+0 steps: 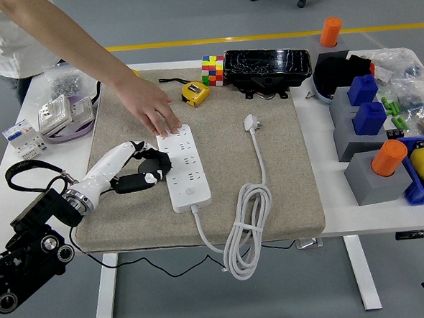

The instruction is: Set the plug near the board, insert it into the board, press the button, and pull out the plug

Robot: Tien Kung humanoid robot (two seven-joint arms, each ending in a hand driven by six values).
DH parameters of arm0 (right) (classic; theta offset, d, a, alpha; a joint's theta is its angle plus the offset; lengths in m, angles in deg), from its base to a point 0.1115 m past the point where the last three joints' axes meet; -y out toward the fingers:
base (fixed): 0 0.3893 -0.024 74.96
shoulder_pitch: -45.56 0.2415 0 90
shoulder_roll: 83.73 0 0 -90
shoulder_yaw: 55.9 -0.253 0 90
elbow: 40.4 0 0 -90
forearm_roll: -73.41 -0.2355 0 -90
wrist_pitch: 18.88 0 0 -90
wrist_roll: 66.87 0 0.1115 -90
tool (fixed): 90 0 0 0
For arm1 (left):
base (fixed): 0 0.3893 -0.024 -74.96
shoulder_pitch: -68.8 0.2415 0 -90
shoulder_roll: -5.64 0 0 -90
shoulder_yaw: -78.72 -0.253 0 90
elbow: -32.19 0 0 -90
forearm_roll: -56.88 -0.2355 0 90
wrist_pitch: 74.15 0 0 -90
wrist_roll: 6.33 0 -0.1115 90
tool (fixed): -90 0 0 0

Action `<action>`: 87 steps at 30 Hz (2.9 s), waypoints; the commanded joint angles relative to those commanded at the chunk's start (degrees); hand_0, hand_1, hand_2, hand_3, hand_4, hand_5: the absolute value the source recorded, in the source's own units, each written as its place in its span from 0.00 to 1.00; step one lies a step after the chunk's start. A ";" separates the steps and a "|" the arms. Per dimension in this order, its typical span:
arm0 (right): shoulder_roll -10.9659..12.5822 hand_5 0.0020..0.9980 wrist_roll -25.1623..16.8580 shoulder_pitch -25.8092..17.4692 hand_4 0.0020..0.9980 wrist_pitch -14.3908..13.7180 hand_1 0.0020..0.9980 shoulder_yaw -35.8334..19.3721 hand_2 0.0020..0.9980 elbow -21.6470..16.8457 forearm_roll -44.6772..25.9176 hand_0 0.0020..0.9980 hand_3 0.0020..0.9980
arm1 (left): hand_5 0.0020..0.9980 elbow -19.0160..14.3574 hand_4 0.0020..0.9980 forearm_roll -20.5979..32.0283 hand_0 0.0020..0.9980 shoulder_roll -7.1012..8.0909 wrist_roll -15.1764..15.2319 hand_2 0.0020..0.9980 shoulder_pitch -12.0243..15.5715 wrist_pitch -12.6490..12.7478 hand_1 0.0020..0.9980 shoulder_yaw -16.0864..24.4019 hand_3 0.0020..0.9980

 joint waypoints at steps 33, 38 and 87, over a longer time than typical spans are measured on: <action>0.00 0.51 0.07 -0.56 0.91 0.06 0.66 -0.03 0.66 -0.20 -0.06 0.66 0.56 | 0.54 0.91 0.79 0.33 0.67 -3.86 -2.34 0.70 -5.04 -2.60 0.69 -3.41 0.65; -0.01 0.51 0.08 -0.57 0.91 0.04 0.66 -0.21 0.66 -0.23 -0.04 0.66 0.56 | 0.54 0.72 0.79 -0.51 0.67 -3.99 -2.71 0.70 -5.23 -2.81 0.69 -3.32 0.65; 0.70 0.51 0.17 -0.69 0.91 0.10 0.66 -0.10 0.66 -0.66 0.04 0.66 0.56 | 0.00 -9.41 0.56 0.23 0.14 0.20 -19.31 0.15 -6.38 -25.17 0.05 -2.11 0.85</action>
